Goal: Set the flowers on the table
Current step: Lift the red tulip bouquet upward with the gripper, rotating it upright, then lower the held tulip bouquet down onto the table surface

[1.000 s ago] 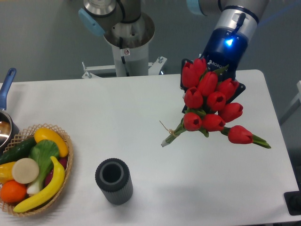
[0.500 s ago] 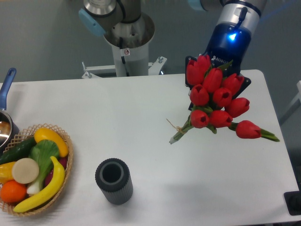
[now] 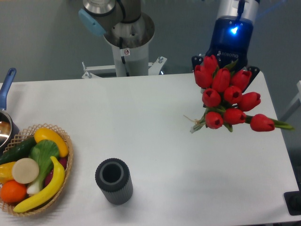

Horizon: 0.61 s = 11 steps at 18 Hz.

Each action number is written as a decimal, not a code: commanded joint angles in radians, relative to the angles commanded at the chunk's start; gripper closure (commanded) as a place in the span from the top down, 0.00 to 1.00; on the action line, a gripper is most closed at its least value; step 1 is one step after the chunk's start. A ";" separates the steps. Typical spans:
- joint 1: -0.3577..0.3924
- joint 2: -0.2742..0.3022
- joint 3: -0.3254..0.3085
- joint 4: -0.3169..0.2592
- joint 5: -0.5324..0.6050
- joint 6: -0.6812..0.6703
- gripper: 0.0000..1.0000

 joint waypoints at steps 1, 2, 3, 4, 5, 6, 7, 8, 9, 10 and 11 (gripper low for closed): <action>-0.003 0.005 -0.018 -0.002 0.041 0.037 0.45; -0.009 0.006 -0.043 -0.002 0.072 0.080 0.45; -0.017 0.011 -0.064 -0.002 0.103 0.115 0.45; -0.018 0.017 -0.078 -0.002 0.132 0.144 0.45; -0.018 0.020 -0.085 -0.003 0.158 0.158 0.45; -0.020 0.020 -0.091 -0.006 0.192 0.163 0.45; -0.023 0.023 -0.104 -0.006 0.239 0.166 0.45; -0.034 0.023 -0.118 -0.006 0.291 0.183 0.45; -0.046 0.017 -0.126 -0.006 0.339 0.218 0.45; -0.063 0.011 -0.131 -0.008 0.382 0.250 0.45; -0.075 0.002 -0.143 -0.008 0.422 0.275 0.45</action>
